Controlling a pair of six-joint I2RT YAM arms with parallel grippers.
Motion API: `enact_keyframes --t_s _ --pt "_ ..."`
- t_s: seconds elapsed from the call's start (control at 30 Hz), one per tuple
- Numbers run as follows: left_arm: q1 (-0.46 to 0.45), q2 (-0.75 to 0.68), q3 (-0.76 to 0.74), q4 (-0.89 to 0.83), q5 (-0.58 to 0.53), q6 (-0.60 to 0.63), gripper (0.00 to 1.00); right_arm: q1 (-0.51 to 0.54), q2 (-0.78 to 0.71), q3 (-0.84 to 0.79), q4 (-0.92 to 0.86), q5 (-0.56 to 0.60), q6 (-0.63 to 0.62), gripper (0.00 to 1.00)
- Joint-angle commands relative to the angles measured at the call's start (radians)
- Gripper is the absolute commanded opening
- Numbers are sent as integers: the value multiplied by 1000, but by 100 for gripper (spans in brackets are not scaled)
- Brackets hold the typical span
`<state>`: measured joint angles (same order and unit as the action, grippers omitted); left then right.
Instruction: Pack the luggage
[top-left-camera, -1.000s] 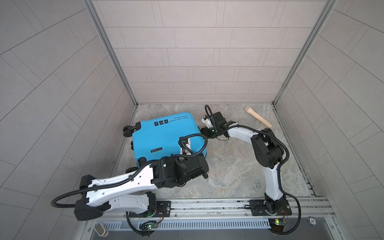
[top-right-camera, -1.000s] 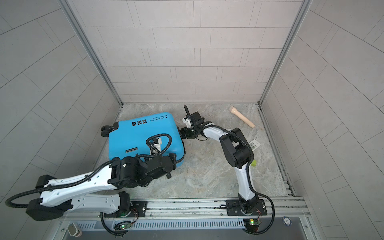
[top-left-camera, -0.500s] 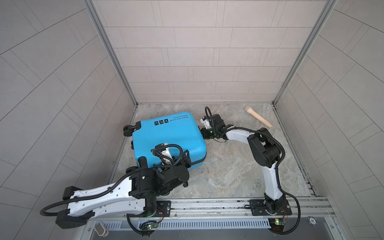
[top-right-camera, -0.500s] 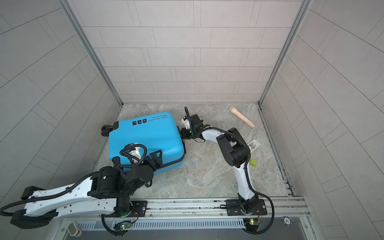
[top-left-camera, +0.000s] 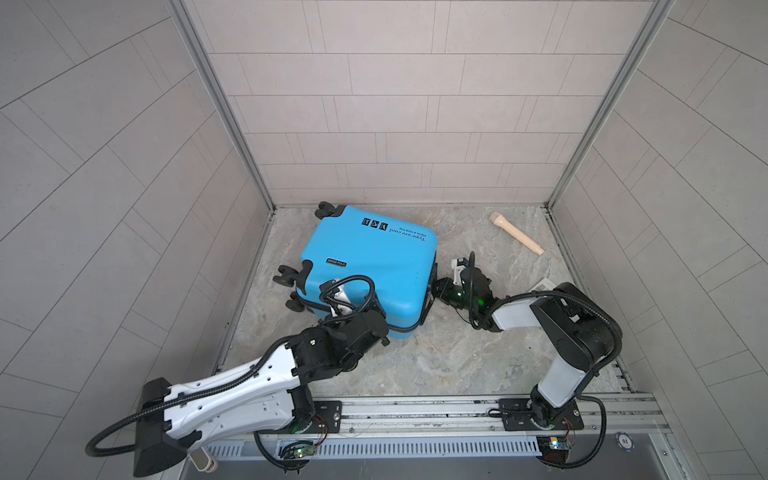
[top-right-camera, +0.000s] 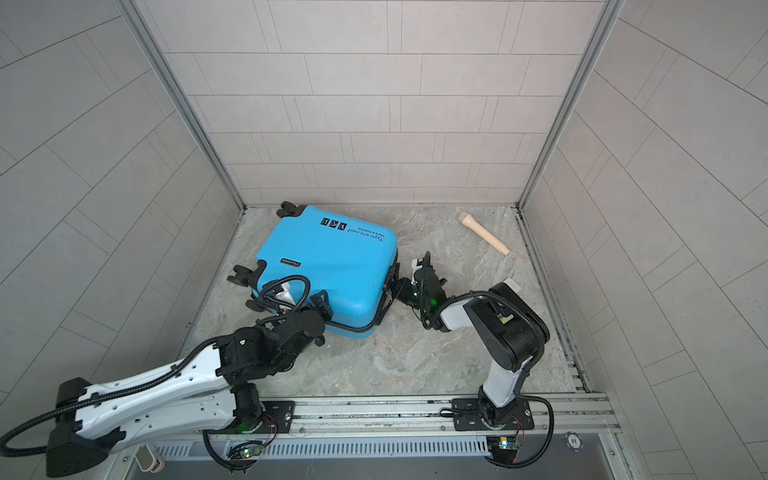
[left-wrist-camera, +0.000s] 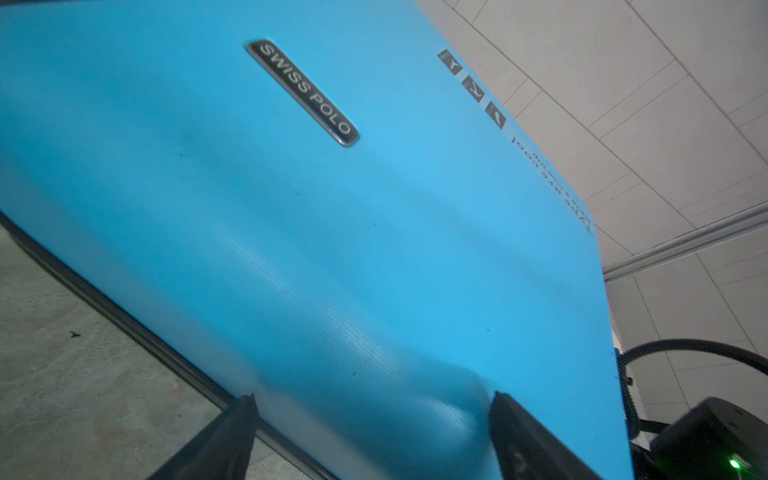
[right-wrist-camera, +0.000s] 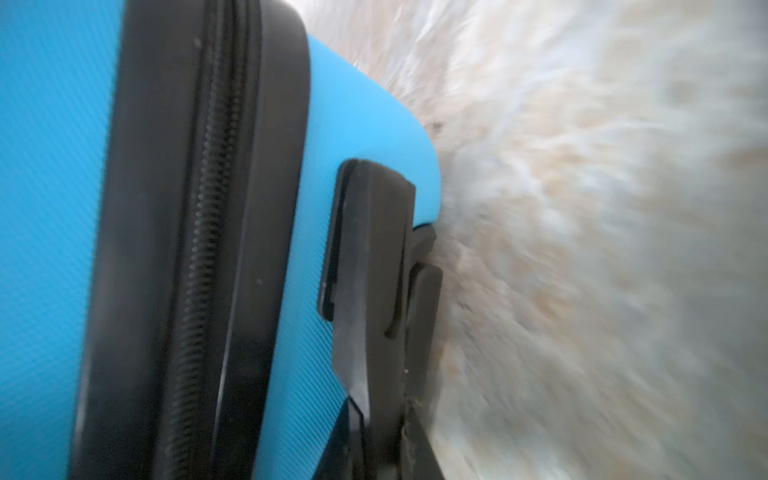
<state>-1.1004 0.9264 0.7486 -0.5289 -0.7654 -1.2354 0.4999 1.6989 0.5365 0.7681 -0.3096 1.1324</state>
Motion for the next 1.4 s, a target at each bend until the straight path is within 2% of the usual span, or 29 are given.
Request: enact_keyframes --t_s 0.0,0.13,0.2,0.27,0.33,0.43,0.53,0.63,0.7,0.8,0.93,1.03,1.13,1.23,1.37 --pt "43 19 38 88 76 99 93 80 -30 -113 -76 110 104 0" --pt "125 17 2 168 133 126 93 287 -232 -117 -252 310 97 0" --pt "178 17 -21 196 160 137 93 402 -353 -99 -392 457 78 18" --pt "233 19 -49 245 216 154 93 484 -461 -84 -529 566 51 40" --pt "291 27 -61 279 258 180 93 521 -541 -82 -631 619 27 53" --pt "364 52 -58 318 319 220 92 520 -628 -86 -779 633 -18 60" --pt "437 93 -42 354 392 251 93 520 -701 -69 -914 614 -128 62" --pt "494 154 -16 391 465 281 93 520 -758 -24 -1010 552 -291 64" --pt "521 208 12 414 502 300 92 520 -791 19 -1046 500 -411 65" --pt "554 294 57 453 546 328 93 512 -818 77 -1094 482 -548 69" --pt "608 427 140 512 620 361 93 421 -784 119 -1051 362 -601 68" --pt "651 500 199 545 685 370 90 388 -720 99 -947 305 -599 65" --pt "657 430 212 486 694 350 86 380 -655 88 -818 284 -633 64" --pt "634 245 142 402 704 257 85 354 -601 49 -699 242 -647 61" --pt "489 -39 -88 435 634 56 79 322 -534 32 -586 212 -643 57"
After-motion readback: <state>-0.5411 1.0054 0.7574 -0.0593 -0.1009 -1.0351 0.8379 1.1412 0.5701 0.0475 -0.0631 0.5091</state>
